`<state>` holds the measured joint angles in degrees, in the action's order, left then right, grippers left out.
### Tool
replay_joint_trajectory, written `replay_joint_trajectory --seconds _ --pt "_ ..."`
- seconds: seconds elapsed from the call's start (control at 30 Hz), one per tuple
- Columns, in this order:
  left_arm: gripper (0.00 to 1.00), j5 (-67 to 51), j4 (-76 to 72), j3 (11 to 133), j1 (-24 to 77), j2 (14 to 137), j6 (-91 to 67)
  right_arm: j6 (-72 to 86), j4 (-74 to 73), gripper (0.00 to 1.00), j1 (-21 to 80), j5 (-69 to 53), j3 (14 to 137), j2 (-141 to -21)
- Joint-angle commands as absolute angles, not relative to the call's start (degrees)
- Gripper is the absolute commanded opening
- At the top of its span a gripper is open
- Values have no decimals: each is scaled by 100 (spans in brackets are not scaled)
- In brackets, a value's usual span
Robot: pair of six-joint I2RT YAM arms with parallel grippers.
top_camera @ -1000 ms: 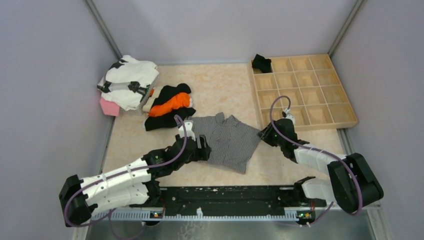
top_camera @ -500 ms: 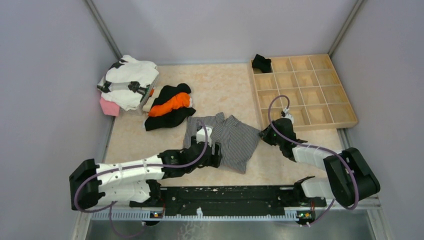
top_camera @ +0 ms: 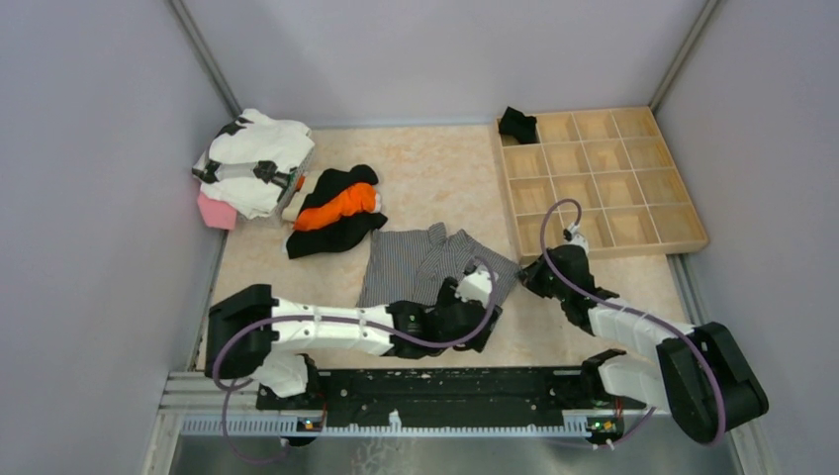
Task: Roll the underwear
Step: Fold the underwear at the center of the board.
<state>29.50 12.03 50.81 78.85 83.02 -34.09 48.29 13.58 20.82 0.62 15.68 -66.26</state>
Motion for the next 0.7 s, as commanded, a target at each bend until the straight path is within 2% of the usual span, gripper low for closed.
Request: replay_joint_trajectory --seconds 0.0,0.13,0.3,0.67 --pt "79 3072 1312 5772 8158 9029 -3089 4890 1126 0 2046 95 1423 -6219" --pt "72 3046 2149 6534 8253 9870 -3358 4852 1071 0 2048 86 1394 -6183" --pt "69 3461 3002 7249 8523 10602 -3603 4830 1140 0 2048 58 1378 -6250" --pt "60 4292 4502 8176 8832 11528 -4260 4793 1239 0 2048 11 1408 -6350"
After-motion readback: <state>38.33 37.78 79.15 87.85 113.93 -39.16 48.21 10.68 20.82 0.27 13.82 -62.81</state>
